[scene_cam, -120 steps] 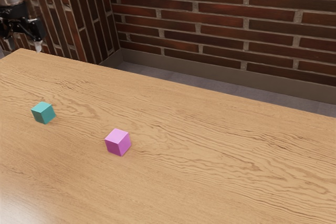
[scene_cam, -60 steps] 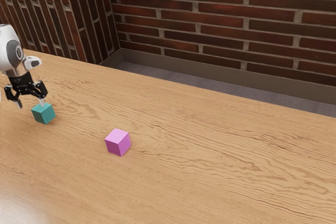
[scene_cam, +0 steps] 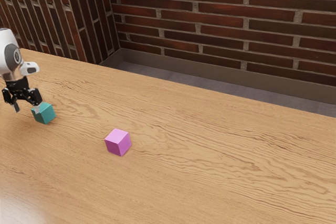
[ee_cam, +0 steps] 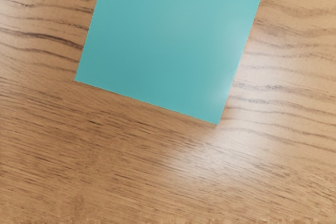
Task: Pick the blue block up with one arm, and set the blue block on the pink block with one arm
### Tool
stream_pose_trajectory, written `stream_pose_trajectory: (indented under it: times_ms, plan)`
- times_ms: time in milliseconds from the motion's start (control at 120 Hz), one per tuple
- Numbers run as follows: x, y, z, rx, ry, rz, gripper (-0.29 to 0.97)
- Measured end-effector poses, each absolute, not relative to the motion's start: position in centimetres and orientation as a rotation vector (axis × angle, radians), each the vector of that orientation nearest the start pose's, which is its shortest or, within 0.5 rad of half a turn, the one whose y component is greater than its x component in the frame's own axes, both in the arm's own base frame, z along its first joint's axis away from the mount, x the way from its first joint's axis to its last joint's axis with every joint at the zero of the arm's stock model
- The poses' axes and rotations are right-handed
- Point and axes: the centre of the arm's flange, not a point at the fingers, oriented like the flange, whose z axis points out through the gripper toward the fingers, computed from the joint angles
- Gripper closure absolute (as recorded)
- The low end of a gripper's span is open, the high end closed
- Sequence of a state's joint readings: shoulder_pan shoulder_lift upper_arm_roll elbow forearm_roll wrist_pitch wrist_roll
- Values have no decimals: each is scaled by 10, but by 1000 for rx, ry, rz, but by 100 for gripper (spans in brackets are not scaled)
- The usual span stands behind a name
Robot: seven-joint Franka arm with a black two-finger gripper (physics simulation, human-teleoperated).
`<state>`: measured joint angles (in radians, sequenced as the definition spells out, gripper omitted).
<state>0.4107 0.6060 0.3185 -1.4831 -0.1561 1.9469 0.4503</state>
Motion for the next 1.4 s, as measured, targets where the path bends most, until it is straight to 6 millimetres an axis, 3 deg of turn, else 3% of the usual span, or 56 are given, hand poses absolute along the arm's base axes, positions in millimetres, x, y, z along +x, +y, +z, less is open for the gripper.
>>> stream_pose_trajectory:
  times_ms: [233,367,492,617,842,1083,1400]
  plan:
    - [540,434,314,-3139,-267,252,0]
    - [564,427,315,-3164,-102,146,0]
    - [578,434,316,-3156,15,78,0]
    - [581,439,313,-3145,117,59,0]
    - [586,444,292,-3144,246,33,0]
    - [590,445,279,-3147,249,-9,0]
    - [593,446,276,-3155,107,-20,0]
